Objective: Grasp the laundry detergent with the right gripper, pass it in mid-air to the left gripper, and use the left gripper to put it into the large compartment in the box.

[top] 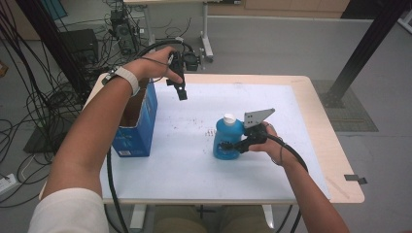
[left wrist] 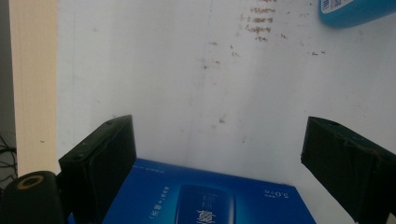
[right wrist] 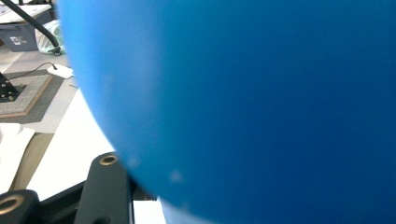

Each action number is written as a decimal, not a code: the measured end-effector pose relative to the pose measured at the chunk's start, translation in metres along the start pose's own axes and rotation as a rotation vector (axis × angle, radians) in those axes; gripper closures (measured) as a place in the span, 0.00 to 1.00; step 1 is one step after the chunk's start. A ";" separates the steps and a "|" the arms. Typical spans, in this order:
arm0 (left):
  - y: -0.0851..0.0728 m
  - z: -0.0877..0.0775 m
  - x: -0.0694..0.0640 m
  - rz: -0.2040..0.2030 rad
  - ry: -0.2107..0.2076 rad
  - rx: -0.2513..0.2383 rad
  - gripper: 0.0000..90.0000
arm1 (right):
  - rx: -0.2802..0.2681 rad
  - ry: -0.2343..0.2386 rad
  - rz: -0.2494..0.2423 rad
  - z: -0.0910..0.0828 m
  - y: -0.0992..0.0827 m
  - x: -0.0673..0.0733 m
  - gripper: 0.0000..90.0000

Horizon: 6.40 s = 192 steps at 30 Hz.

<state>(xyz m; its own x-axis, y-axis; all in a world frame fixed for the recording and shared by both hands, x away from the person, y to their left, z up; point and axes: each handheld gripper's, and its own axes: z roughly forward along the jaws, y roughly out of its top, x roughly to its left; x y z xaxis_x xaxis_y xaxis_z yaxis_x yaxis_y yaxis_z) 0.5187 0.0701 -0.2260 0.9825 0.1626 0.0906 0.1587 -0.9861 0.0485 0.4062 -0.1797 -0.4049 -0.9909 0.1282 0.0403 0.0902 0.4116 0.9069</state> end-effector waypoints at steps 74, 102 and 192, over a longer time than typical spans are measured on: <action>0.016 -0.057 -0.113 0.102 -0.005 -0.068 0.07 | 0.056 0.070 -0.059 -0.014 0.060 0.019 0.48; 0.023 -0.055 -0.142 0.114 -0.027 -0.106 0.06 | 0.072 0.104 -0.083 0.003 0.068 0.027 0.48; 0.038 -0.033 -0.152 0.130 -0.051 -0.163 0.07 | 0.075 0.142 -0.082 0.021 0.069 0.030 0.48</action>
<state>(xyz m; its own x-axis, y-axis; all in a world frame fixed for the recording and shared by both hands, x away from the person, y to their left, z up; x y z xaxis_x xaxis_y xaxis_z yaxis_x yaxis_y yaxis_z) 0.3722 0.0090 -0.2046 0.9980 0.0282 0.0566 0.0164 -0.9797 0.1999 0.3851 -0.1286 -0.3494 -0.9989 -0.0356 0.0313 0.0103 0.4826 0.8758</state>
